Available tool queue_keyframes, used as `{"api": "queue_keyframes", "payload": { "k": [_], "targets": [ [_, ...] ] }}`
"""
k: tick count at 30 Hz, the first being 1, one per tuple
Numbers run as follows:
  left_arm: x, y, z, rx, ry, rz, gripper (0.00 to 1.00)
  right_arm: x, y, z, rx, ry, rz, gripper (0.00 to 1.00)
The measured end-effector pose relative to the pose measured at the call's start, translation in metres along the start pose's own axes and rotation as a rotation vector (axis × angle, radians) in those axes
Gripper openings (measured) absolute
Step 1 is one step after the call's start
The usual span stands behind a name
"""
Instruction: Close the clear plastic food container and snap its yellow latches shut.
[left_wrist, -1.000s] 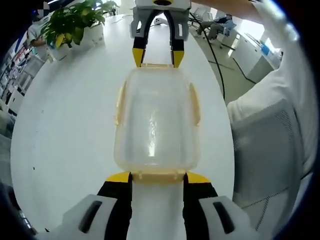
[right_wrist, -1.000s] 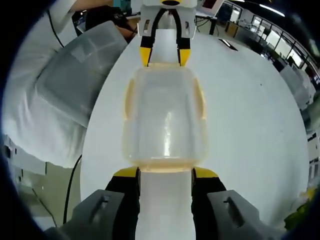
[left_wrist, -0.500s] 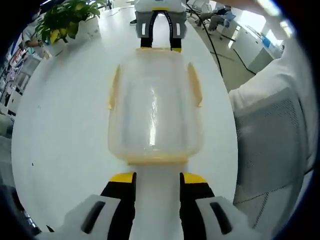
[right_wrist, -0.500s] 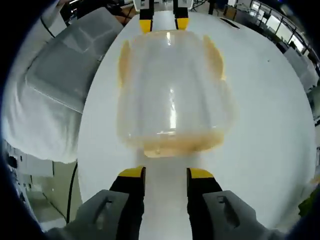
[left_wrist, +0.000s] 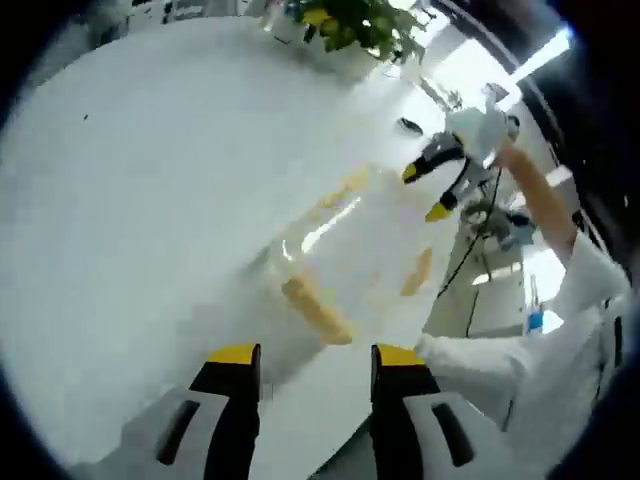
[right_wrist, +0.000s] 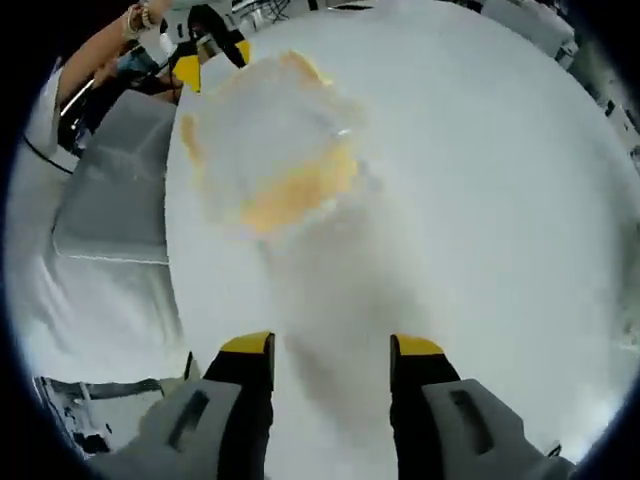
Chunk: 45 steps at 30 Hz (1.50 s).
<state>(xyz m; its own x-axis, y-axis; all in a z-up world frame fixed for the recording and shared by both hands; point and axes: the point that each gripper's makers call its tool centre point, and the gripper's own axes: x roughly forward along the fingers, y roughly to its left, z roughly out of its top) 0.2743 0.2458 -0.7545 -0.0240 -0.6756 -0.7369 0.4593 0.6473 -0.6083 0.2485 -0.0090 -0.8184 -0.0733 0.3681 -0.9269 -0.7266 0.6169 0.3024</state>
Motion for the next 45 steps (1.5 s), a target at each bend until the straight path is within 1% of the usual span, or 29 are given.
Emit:
{"api": "queue_keyframes", "payload": {
  "k": [1,2,3,4,6,7,8,9,10,11,12,14,15,17,18,19,22,23,24,25,27,29,31,33,34,35,36,39,45],
  "targets": [
    [-0.003,-0.008,0.007,-0.135,-0.05,-0.056,0.37,-0.004,0.004,0.0,0.066,-0.007,0.034,0.4],
    [-0.005,-0.008,0.006,-0.229,-0.051,-0.058,0.38,-0.01,0.009,0.009,0.183,-0.061,0.08,0.4],
    [-0.006,-0.007,0.004,-0.281,-0.046,-0.063,0.37,-0.015,0.013,0.018,0.246,-0.113,0.119,0.41],
    [-0.003,-0.003,0.003,-0.333,-0.061,-0.037,0.37,-0.018,0.015,0.024,0.27,-0.147,0.144,0.43],
    [0.0,0.005,-0.003,-0.362,-0.052,0.009,0.36,-0.04,0.028,0.055,0.406,-0.307,0.28,0.49],
    [0.002,0.008,-0.007,-0.391,-0.038,0.031,0.34,-0.048,0.031,0.062,0.45,-0.345,0.318,0.51],
    [0.006,0.004,-0.011,-0.426,-0.028,0.024,0.3,-0.054,0.035,0.068,0.483,-0.361,0.349,0.51],
    [0.009,0.001,-0.01,-0.447,-0.032,0.012,0.27,-0.057,0.037,0.071,0.51,-0.366,0.36,0.49],
    [0.012,-0.003,-0.008,-0.471,-0.05,-0.005,0.26,-0.058,0.039,0.074,0.516,-0.369,0.362,0.46],
    [0.017,-0.007,-0.007,-0.497,-0.049,-0.013,0.26,-0.057,0.038,0.076,0.503,-0.361,0.351,0.44],
    [0.019,-0.006,-0.006,-0.475,-0.044,-0.001,0.27,-0.055,0.04,0.078,0.507,-0.358,0.35,0.41],
    [0.021,0.006,-0.004,-0.432,-0.046,0.075,0.28,-0.05,0.043,0.084,0.504,-0.349,0.353,0.41],
    [0.022,0.009,-0.001,-0.422,-0.056,0.089,0.28,-0.048,0.045,0.083,0.491,-0.337,0.354,0.42],
    [0.022,0.007,0.001,-0.448,-0.064,0.075,0.27,-0.043,0.048,0.087,0.485,-0.332,0.355,0.41],
    [0.023,0.003,0.003,-0.465,-0.073,0.062,0.27,-0.04,0.051,0.09,0.48,-0.328,0.353,0.4],
    [0.024,0.0,0.003,-0.478,-0.07,0.049,0.27,-0.038,0.05,0.091,0.479,-0.325,0.353,0.38],
    [0.029,-0.002,0.0,-0.46,-0.059,0.062,0.27,-0.031,0.051,0.094,0.481,-0.304,0.345,0.35],
    [0.03,-0.001,-0.001,-0.469,-0.053,0.065,0.26,-0.029,0.05,0.096,0.48,-0.296,0.341,0.35],
    [0.032,-0.003,-0.002,-0.476,-0.044,0.059,0.25,-0.027,0.051,0.096,0.466,-0.288,0.334,0.35],
    [0.033,-0.004,-0.003,-0.473,-0.038,0.063,0.26,-0.024,0.05,0.094,0.43,-0.275,0.318,0.35],
    [0.036,-0.003,-0.004,-0.456,-0.024,0.076,0.25,-0.019,0.051,0.095,0.444,-0.264,0.326,0.33],
    [0.038,0.0,-0.004,-0.453,-0.02,0.087,0.24,-0.015,0.048,0.092,0.443,-0.246,0.303,0.33],
    [0.04,0.002,-0.004,-0.467,-0.019,0.093,0.22,-0.01,0.044,0.085,0.452,-0.208,0.272,0.28],
    [0.04,0.003,-0.003,-0.462,-0.018,0.092,0.21,-0.006,0.04,0.079,0.426,-0.183,0.238,0.22],
    [0.039,0.006,-0.001,-0.47,-0.019,0.094,0.21,-0.007,0.041,0.082,0.419,-0.198,0.247,0.23],
    [0.039,0.007,0.0,-0.472,-0.019,0.096,0.2,-0.006,0.041,0.082,0.431,-0.195,0.24,0.23],
    [0.038,0.011,0.0,-0.459,-0.01,0.102,0.19,-0.007,0.042,0.082,0.426,-0.194,0.237,0.23],
    [0.039,0.008,0.0,-0.459,-0.009,0.099,0.19,-0.006,0.042,0.082,0.421,-0.187,0.224,0.23],
    [0.039,0.011,0.001,-0.443,-0.008,0.088,0.18,-0.006,0.042,0.081,0.408,-0.191,0.232,0.22]
  ]
}}
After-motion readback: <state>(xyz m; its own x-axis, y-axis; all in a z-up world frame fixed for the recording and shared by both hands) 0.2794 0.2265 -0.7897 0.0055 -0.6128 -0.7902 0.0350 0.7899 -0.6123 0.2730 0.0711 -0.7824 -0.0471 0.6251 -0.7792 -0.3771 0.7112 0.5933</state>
